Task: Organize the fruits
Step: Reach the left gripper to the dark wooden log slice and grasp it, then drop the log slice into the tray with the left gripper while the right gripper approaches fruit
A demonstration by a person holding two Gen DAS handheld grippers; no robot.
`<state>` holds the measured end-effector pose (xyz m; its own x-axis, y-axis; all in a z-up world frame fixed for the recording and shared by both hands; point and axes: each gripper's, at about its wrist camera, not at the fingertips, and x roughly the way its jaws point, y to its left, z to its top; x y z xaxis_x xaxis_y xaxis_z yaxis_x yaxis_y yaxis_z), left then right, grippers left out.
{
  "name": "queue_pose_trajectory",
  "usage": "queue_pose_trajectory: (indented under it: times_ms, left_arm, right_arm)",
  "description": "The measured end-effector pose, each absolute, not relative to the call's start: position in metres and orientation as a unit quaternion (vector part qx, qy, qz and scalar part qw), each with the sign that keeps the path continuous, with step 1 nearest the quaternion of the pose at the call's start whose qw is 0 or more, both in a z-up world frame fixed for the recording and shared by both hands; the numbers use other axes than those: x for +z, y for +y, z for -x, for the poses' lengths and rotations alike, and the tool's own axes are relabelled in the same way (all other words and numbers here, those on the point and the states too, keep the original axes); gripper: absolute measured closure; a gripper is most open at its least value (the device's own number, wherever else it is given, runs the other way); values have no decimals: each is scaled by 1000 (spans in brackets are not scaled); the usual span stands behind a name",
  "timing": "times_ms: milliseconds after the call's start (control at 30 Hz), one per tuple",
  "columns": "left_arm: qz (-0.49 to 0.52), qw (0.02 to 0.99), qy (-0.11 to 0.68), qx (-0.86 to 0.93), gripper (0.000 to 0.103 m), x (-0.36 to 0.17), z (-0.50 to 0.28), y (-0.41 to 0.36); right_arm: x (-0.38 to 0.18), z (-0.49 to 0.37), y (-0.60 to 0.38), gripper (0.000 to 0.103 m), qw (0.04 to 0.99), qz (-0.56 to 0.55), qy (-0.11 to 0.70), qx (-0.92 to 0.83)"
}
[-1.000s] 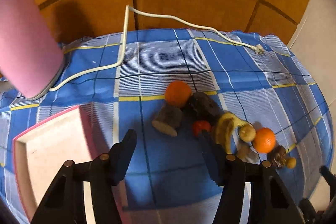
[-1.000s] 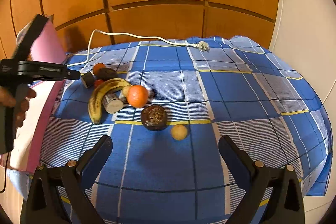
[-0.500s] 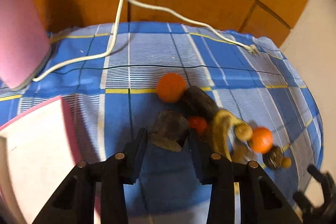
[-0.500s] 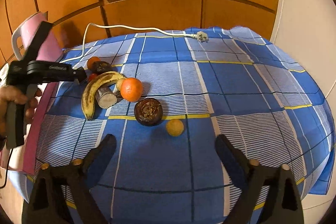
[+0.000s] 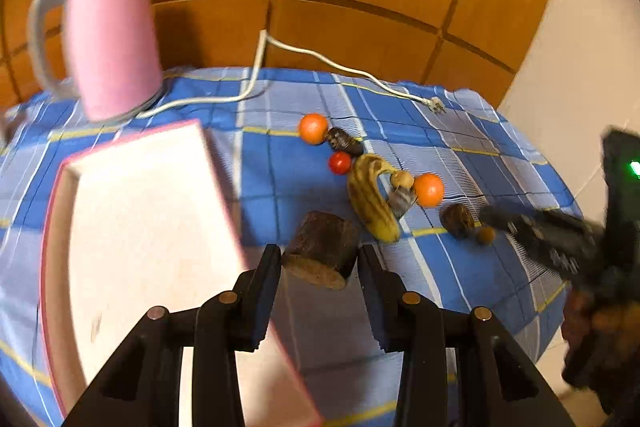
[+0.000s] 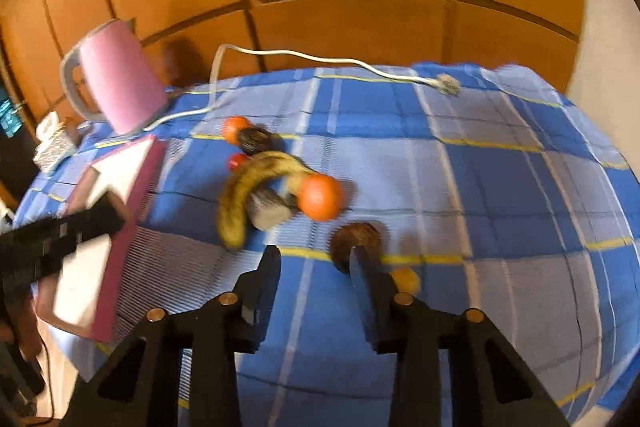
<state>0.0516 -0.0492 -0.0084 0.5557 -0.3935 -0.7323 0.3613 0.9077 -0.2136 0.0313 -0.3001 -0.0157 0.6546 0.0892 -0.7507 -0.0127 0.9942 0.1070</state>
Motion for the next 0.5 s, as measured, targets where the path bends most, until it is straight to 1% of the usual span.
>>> queue_pose_trajectory:
  times_ms: [100, 200, 300, 433, 500]
  left_arm:
    - [45, 878, 432, -201, 63, -15, -38, -32]
    - [41, 884, 429, -179, 63, -19, -28, -19]
    - [58, 888, 427, -161, 63, -20, -24, 0]
    - [70, 894, 419, -140, 63, -18, -26, 16]
    - [71, 894, 422, -130, 63, -18, -29, 21]
  right_arm:
    - [-12, -54, -286, 67, 905, -17, 422, 48]
    - [-14, -84, -278, 67, 898, 9, 437, 54]
    - [-17, -114, -277, 67, 885, 25, 460, 66]
    - [-39, -151, -271, 67, 850, 45, 517, 87]
    - [-43, -159, -265, 67, 847, 81, 519, 86]
